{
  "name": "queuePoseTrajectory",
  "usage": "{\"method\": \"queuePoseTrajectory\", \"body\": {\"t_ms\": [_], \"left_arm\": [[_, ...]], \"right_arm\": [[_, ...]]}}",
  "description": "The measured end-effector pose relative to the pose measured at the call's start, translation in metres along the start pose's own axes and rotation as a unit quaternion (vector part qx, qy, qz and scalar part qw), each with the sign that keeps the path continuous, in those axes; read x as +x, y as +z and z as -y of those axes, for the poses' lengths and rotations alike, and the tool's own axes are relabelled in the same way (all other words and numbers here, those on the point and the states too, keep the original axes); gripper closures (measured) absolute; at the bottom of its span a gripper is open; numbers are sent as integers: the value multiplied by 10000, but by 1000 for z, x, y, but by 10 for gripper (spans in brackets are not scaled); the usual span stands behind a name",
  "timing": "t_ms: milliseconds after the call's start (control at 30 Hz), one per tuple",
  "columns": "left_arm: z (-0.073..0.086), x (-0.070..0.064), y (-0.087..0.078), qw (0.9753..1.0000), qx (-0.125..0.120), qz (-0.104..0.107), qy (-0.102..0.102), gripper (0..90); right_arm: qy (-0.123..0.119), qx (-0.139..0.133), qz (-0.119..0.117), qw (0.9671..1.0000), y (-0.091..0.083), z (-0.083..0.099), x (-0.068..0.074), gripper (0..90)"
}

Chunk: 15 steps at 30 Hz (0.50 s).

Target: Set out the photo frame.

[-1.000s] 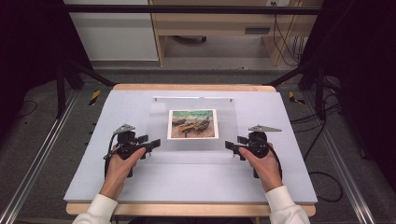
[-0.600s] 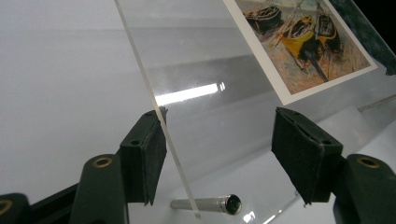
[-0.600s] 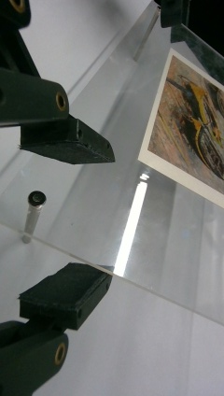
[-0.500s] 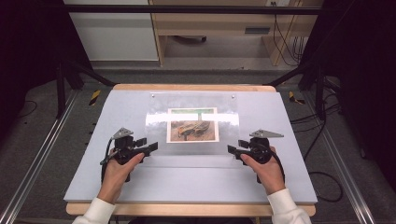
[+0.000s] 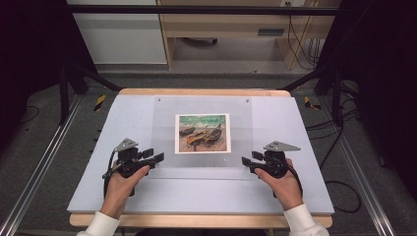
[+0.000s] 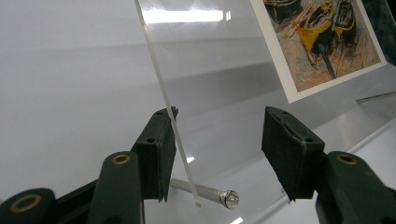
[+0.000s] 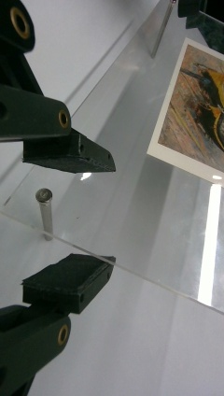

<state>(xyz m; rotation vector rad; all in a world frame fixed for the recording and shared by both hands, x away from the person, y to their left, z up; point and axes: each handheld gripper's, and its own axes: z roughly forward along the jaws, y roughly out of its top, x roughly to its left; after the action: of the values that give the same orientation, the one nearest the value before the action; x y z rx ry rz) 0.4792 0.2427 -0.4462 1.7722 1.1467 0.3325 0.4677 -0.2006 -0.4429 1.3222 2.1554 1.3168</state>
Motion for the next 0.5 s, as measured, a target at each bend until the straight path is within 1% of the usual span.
{"method": "queuePoseTrajectory", "body": {"t_ms": [133,300,500], "left_arm": [[3,-3,-3,10000,-7,-45,34,466],[6,-6,-8,9999,-18,-95,50,496],[10,-10,-12,9998,-8,-171,131,517]], "right_arm": [[-25,7,41,10000,-3,2,2,511],[-149,7,90,9998,-7,6,5,546],[-197,11,159,9997,-11,9,8,582]]}}
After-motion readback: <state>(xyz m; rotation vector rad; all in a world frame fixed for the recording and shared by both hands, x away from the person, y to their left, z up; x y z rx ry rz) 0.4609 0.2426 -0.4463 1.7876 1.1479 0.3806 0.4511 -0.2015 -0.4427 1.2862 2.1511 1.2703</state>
